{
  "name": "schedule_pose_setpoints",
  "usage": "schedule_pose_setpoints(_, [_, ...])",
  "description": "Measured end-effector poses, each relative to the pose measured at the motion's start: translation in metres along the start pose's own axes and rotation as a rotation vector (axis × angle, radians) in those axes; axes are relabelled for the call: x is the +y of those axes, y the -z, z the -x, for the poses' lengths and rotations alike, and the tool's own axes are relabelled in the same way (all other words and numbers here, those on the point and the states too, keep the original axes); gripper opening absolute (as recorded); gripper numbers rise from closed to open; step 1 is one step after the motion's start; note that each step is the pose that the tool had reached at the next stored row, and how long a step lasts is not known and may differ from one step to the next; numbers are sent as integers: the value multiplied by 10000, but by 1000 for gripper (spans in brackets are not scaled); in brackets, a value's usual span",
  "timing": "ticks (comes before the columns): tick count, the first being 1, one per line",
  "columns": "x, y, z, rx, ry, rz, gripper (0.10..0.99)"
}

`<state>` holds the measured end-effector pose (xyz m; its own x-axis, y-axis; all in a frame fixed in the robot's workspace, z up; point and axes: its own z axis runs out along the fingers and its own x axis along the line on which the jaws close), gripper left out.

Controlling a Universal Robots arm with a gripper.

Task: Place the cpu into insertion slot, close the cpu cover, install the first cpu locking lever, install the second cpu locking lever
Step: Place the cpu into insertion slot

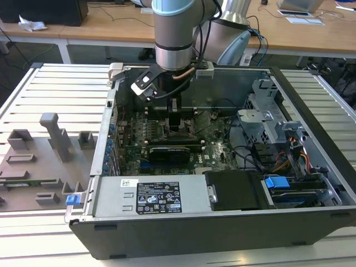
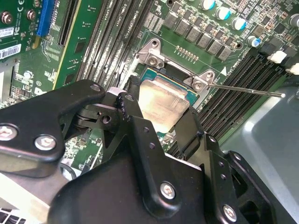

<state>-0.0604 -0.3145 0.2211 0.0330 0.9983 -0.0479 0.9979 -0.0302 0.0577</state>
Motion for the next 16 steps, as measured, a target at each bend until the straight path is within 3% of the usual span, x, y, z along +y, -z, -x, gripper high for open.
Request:
schedule_pose_setpoints(11, [-7, -61, -4, -45, 3, 2, 541])
schedule_pose_setpoints(16, [47, -99, -24, -49, 4, 3, 541])
